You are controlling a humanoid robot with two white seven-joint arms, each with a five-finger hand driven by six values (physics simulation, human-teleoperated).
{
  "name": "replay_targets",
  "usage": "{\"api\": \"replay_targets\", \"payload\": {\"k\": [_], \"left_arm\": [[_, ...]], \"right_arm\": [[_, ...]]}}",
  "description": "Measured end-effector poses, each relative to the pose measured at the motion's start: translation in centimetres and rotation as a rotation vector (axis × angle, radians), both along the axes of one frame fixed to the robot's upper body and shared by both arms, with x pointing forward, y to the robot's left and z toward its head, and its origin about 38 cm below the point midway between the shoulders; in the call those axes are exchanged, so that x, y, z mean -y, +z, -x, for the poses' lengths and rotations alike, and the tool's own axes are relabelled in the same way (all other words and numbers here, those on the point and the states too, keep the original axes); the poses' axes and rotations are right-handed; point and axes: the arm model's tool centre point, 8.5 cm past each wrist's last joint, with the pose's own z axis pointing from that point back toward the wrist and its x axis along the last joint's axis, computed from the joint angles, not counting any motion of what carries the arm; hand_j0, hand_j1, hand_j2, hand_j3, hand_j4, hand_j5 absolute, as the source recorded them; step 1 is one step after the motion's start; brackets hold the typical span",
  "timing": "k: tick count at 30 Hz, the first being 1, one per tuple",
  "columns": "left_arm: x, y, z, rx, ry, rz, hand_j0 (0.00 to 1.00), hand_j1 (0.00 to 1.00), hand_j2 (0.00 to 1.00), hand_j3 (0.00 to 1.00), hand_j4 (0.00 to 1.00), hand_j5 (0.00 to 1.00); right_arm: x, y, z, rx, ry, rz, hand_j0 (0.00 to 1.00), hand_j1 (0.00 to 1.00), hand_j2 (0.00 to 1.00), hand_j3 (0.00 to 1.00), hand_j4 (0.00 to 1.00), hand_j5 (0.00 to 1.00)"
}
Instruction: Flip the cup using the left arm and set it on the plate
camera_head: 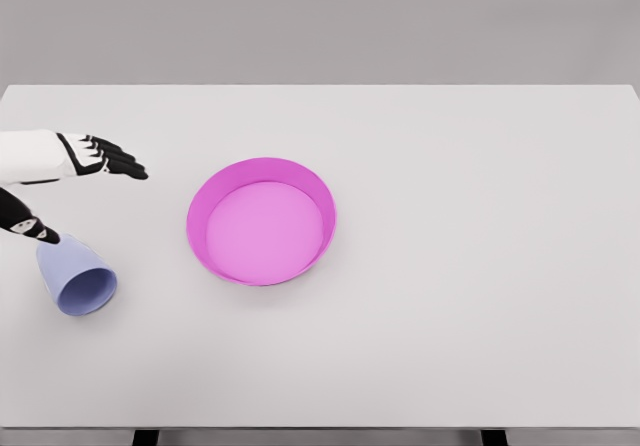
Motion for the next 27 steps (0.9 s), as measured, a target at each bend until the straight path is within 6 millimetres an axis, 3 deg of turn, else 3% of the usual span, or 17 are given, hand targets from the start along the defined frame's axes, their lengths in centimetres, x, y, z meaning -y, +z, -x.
{"api": "replay_targets", "payload": {"k": [5, 7, 10, 18, 21, 27], "left_arm": [[-0.5, -0.5, 0.3, -0.019, 0.008, -0.021, 1.0, 1.0, 1.0, 1.0, 1.0, 1.0], [-0.8, -1.6, 0.6, -0.045, 0.014, -0.041, 1.0, 1.0, 1.0, 1.0, 1.0, 1.0], [-1.8, -2.9, 0.9, -0.067, 0.035, -0.089, 1.0, 1.0, 1.0, 1.0, 1.0, 1.0], [-4.2, -3.9, 0.3, -0.064, 0.098, -0.175, 1.0, 1.0, 1.0, 1.0, 1.0, 1.0], [-4.2, -6.1, 0.7, -0.111, 0.096, -0.178, 1.0, 1.0, 1.0, 1.0, 1.0, 1.0], [-3.5, -7.6, 0.5, -0.129, 0.082, -0.171, 1.0, 1.0, 1.0, 1.0, 1.0, 1.0]], "right_arm": [[0.0, 0.0, 0.8, -0.015, -0.005, 0.001, 1.0, 1.0, 1.0, 1.0, 1.0, 1.0], [0.0, 0.0, 0.8, -0.014, -0.005, 0.001, 1.0, 1.0, 1.0, 1.0, 1.0, 1.0], [0.0, 0.0, 0.8, -0.017, -0.004, 0.001, 1.0, 1.0, 1.0, 1.0, 1.0, 1.0], [0.0, 0.0, 0.9, -0.019, -0.004, 0.001, 1.0, 1.0, 1.0, 1.0, 1.0, 1.0], [0.0, 0.0, 0.9, -0.019, -0.004, 0.001, 1.0, 1.0, 1.0, 1.0, 1.0, 1.0], [0.0, 0.0, 0.9, -0.019, -0.004, 0.001, 1.0, 1.0, 1.0, 1.0, 1.0, 1.0]]}}
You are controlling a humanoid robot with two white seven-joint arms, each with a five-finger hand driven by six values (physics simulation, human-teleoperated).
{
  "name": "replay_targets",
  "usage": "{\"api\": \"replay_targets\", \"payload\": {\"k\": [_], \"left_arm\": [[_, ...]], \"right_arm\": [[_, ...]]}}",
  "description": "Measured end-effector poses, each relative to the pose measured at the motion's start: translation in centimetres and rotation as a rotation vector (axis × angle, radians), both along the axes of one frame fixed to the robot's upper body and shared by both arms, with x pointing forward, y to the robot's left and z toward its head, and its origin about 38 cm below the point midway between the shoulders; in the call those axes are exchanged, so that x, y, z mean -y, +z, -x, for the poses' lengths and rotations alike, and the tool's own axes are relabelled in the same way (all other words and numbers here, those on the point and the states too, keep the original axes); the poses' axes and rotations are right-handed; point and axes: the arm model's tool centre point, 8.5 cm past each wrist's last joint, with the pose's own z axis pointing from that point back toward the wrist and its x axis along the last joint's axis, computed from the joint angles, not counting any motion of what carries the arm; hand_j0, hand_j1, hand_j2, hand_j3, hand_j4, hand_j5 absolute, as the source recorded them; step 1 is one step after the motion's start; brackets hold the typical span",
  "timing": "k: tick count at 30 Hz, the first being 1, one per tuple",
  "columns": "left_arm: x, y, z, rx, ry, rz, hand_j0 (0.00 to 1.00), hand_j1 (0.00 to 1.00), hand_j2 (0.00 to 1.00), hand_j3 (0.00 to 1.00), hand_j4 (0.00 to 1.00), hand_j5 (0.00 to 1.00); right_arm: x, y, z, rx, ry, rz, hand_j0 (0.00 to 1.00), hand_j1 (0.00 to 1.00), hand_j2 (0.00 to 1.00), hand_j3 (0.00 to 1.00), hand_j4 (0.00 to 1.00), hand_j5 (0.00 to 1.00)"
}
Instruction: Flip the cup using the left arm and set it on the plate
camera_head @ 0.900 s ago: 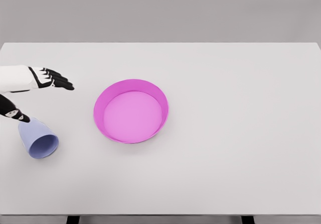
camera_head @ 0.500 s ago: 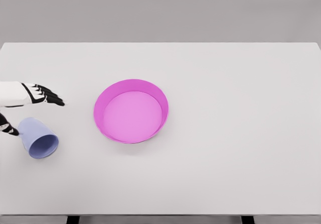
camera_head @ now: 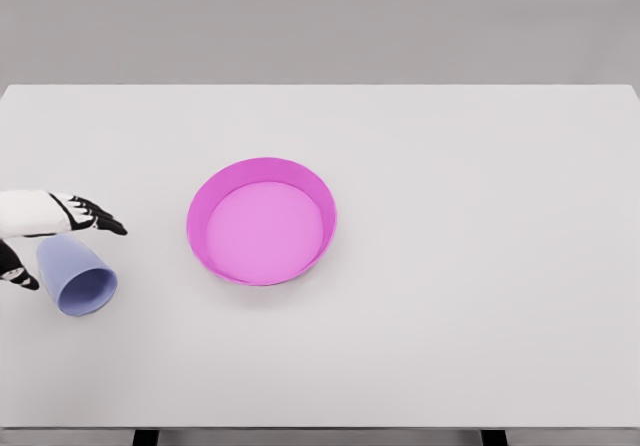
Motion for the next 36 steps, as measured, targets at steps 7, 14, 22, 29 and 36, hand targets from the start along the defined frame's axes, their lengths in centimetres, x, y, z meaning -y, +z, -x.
{"api": "replay_targets", "payload": {"k": [7, 14, 22, 29, 36], "left_arm": [[-0.6, -0.8, 0.0, -0.015, 0.019, -0.011, 1.0, 1.0, 1.0, 1.0, 1.0, 1.0], [-0.6, -1.0, -0.2, -0.014, 0.019, -0.011, 1.0, 1.0, 1.0, 1.0, 1.0, 1.0], [-0.9, -1.8, -0.7, -0.013, 0.034, -0.025, 1.0, 1.0, 1.0, 1.0, 1.0, 1.0], [-1.0, -2.6, -1.0, -0.019, 0.043, -0.032, 1.0, 1.0, 1.0, 1.0, 1.0, 1.0], [-1.1, -3.2, -0.8, -0.032, 0.045, -0.039, 1.0, 1.0, 1.0, 1.0, 1.0, 1.0]], "right_arm": [[0.0, 0.0, 0.0, 0.0, 0.0, 0.0, 1.0, 1.0, 1.0, 1.0, 1.0, 1.0], [0.0, 0.0, 0.0, 0.0, 0.0, 0.0, 1.0, 1.0, 1.0, 1.0, 1.0, 1.0], [0.0, 0.0, 0.0, 0.0, 0.0, 0.0, 1.0, 1.0, 1.0, 1.0, 1.0, 1.0], [0.0, 0.0, 0.0, 0.0, 0.0, 0.0, 1.0, 1.0, 1.0, 1.0, 1.0, 1.0], [0.0, 0.0, 0.0, 0.0, 0.0, 0.0, 1.0, 1.0, 1.0, 1.0, 1.0, 1.0]]}}
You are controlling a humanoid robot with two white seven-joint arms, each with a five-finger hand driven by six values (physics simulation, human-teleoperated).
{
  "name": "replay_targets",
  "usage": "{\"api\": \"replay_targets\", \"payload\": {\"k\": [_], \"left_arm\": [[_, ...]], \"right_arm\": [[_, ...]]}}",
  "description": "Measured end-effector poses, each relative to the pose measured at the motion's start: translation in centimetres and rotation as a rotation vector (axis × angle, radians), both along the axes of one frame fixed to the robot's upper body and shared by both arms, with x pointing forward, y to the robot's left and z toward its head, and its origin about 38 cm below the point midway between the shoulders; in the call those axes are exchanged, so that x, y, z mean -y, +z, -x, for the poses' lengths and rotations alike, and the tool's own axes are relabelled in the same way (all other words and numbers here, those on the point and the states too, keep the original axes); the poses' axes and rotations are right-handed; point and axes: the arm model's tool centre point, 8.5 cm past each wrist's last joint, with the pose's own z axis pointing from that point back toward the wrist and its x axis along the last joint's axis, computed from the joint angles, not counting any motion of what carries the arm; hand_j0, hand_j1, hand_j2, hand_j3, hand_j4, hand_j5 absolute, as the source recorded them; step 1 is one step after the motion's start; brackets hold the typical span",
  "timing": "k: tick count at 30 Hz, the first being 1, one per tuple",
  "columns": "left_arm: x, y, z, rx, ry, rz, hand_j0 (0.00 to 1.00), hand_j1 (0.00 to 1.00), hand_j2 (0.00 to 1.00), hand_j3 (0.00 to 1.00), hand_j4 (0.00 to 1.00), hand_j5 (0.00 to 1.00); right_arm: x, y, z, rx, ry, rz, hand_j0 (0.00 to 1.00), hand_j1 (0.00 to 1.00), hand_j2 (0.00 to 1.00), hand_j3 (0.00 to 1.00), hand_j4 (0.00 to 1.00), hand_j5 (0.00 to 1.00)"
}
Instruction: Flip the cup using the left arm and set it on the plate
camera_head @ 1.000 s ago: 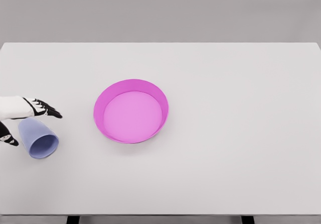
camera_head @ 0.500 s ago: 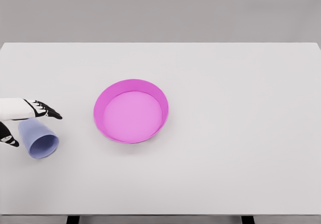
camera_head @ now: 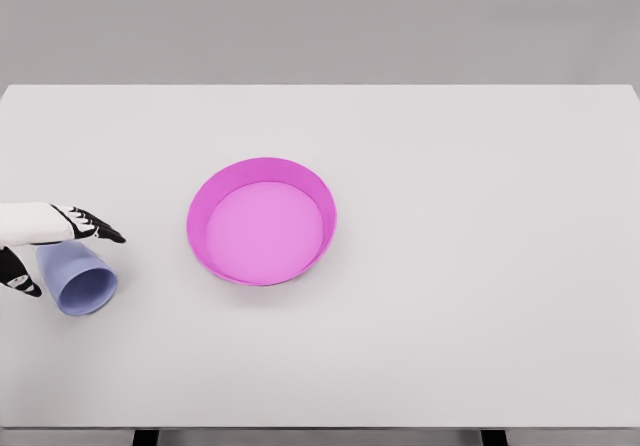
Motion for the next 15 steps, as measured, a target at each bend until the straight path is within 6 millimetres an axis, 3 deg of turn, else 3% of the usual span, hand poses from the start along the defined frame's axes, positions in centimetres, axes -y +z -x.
{"api": "replay_targets", "payload": {"k": [15], "left_arm": [[0.0, -0.5, 0.28, -0.013, 0.0, -0.001, 1.0, 1.0, 1.0, 1.0, 1.0, 1.0]], "right_arm": [[0.0, 0.0, 0.0, 0.0, 0.0, 0.0, 1.0, 1.0, 1.0, 1.0, 1.0, 1.0]]}}
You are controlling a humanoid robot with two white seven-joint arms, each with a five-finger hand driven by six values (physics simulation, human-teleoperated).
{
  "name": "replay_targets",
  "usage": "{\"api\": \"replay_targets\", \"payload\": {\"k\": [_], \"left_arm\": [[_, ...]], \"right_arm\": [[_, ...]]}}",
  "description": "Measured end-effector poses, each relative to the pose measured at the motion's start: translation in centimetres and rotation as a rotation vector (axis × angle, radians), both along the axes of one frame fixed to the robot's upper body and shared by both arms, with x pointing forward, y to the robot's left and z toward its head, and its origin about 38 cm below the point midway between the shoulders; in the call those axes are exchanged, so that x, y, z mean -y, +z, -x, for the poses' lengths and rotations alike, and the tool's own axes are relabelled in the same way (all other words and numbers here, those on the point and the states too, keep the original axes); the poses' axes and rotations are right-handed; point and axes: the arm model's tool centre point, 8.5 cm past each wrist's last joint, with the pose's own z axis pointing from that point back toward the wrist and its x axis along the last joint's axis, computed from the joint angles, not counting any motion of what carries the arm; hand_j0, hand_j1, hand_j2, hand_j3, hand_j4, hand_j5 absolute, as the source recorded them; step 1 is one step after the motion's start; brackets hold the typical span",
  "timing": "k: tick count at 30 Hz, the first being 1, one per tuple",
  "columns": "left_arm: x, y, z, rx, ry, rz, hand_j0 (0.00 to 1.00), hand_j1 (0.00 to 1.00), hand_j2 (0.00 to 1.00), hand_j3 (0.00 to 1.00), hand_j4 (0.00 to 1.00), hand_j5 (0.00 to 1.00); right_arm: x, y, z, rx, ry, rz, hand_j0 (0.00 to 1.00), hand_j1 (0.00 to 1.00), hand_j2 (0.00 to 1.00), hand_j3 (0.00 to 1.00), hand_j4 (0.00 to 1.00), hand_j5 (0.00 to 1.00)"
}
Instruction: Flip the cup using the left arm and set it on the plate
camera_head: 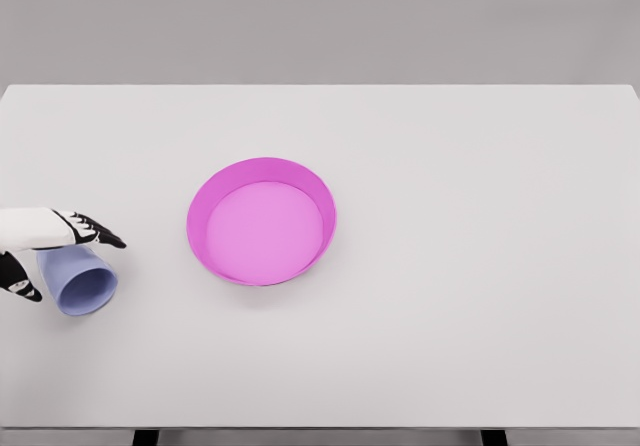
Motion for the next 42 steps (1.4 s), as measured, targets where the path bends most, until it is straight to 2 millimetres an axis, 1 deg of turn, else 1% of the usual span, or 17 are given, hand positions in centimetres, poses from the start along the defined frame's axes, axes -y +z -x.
{"api": "replay_targets", "payload": {"k": [8, 9, 13, 14, 17, 22, 24, 28, 32, 34, 35, 39, 42], "left_arm": [[0.3, -0.4, 0.0, -0.002, -0.009, -0.005, 0.99, 0.99, 0.99, 0.99, 0.99, 0.99], [0.3, -0.5, 0.1, -0.005, -0.01, -0.005, 0.88, 0.88, 0.88, 0.88, 0.88, 0.88], [0.4, -1.2, 0.3, -0.02, -0.012, -0.006, 0.74, 0.74, 0.74, 0.74, 0.74, 0.74], [0.4, -1.2, 0.3, -0.02, -0.012, -0.007, 0.69, 0.69, 0.69, 0.69, 0.69, 0.69], [0.3, -1.5, 0.5, -0.029, -0.006, -0.001, 0.61, 0.61, 0.61, 0.61, 0.61, 0.61], [0.5, -1.3, 0.6, -0.025, -0.011, 0.003, 0.55, 0.55, 0.55, 0.55, 0.55, 0.55], [1.3, -0.8, 0.7, -0.015, -0.037, 0.012, 0.53, 0.53, 0.53, 0.53, 0.53, 0.53], [3.6, 1.3, 1.0, 0.013, -0.086, 0.105, 0.51, 0.51, 0.51, 0.51, 0.51, 0.51], [4.9, 3.9, 0.6, 0.038, -0.089, 0.238, 0.45, 0.45, 0.45, 0.45, 0.45, 0.45], [5.4, 5.0, 0.4, 0.041, -0.084, 0.313, 0.45, 0.45, 0.45, 0.45, 0.45, 0.45], [5.7, 6.2, 0.1, 0.059, -0.09, 0.35, 0.44, 0.44, 0.44, 0.44, 0.44, 0.44], [7.2, 9.6, -0.3, 0.086, -0.113, 0.499, 0.44, 0.44, 0.44, 0.44, 0.44, 0.44], [9.1, 10.6, -0.7, 0.083, -0.151, 0.614, 0.44, 0.44, 0.44, 0.44, 0.44, 0.44]], "right_arm": [[0.0, 0.0, 0.0, 0.0, 0.0, 0.0, 1.0, 1.0, 1.0, 1.0, 1.0, 1.0], [0.0, 0.0, 0.0, 0.0, 0.0, 0.0, 1.0, 1.0, 1.0, 1.0, 1.0, 1.0], [0.0, 0.0, 0.0, 0.0, 0.0, 0.0, 1.0, 1.0, 1.0, 1.0, 1.0, 1.0], [0.0, 0.0, 0.0, 0.0, 0.0, 0.0, 1.0, 1.0, 1.0, 1.0, 1.0, 1.0], [0.0, 0.0, 0.0, 0.0, 0.0, 0.0, 1.0, 1.0, 1.0, 1.0, 1.0, 1.0], [0.0, 0.0, 0.0, 0.0, 0.0, 0.0, 1.0, 1.0, 1.0, 1.0, 1.0, 1.0], [0.0, 0.0, 0.0, 0.0, 0.0, 0.0, 1.0, 1.0, 1.0, 1.0, 1.0, 1.0], [0.0, 0.0, 0.0, 0.0, 0.0, 0.0, 1.0, 1.0, 1.0, 1.0, 1.0, 1.0], [0.0, 0.0, 0.0, 0.0, 0.0, 0.0, 1.0, 1.0, 1.0, 1.0, 1.0, 1.0], [0.0, 0.0, 0.0, 0.0, 0.0, 0.0, 1.0, 1.0, 1.0, 1.0, 1.0, 1.0], [0.0, 0.0, 0.0, 0.0, 0.0, 0.0, 1.0, 1.0, 1.0, 1.0, 1.0, 1.0], [0.0, 0.0, 0.0, 0.0, 0.0, 0.0, 1.0, 1.0, 1.0, 1.0, 1.0, 1.0], [0.0, 0.0, 0.0, 0.0, 0.0, 0.0, 1.0, 1.0, 1.0, 1.0, 1.0, 1.0]]}}
